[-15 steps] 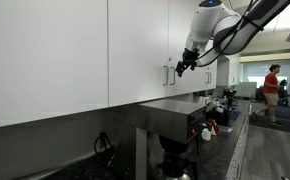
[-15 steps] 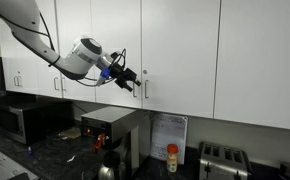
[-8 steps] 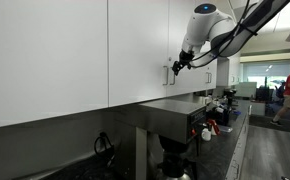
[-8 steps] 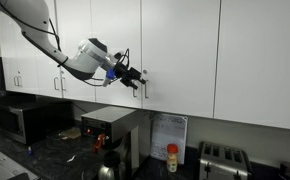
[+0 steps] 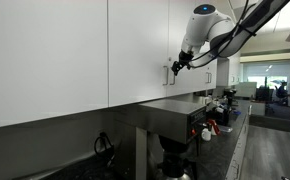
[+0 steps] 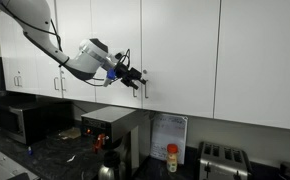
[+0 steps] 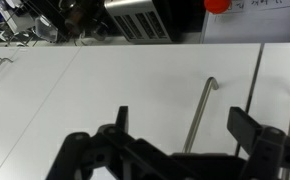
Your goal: Open the right top cabinet door
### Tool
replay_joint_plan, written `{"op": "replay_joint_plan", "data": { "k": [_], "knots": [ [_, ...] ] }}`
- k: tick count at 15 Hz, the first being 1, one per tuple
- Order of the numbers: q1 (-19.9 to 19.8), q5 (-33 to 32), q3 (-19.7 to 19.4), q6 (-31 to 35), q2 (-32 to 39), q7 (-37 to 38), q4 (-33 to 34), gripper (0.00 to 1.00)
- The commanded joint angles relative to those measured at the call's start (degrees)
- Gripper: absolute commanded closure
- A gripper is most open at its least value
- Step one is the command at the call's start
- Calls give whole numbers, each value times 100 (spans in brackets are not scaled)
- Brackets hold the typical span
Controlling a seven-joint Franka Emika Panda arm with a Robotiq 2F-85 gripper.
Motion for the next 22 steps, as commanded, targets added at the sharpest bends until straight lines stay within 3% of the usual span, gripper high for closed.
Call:
{"op": "replay_joint_plan", "data": {
  "k": [1,11,22],
  "knots": [
    [-9,-58,-2,7,-44,21,-4,0],
    [-36,-777,109,-106,-367,702,-59,0],
    [-51,-1427,216,-704,58,1120,31,0]
  ]
}}
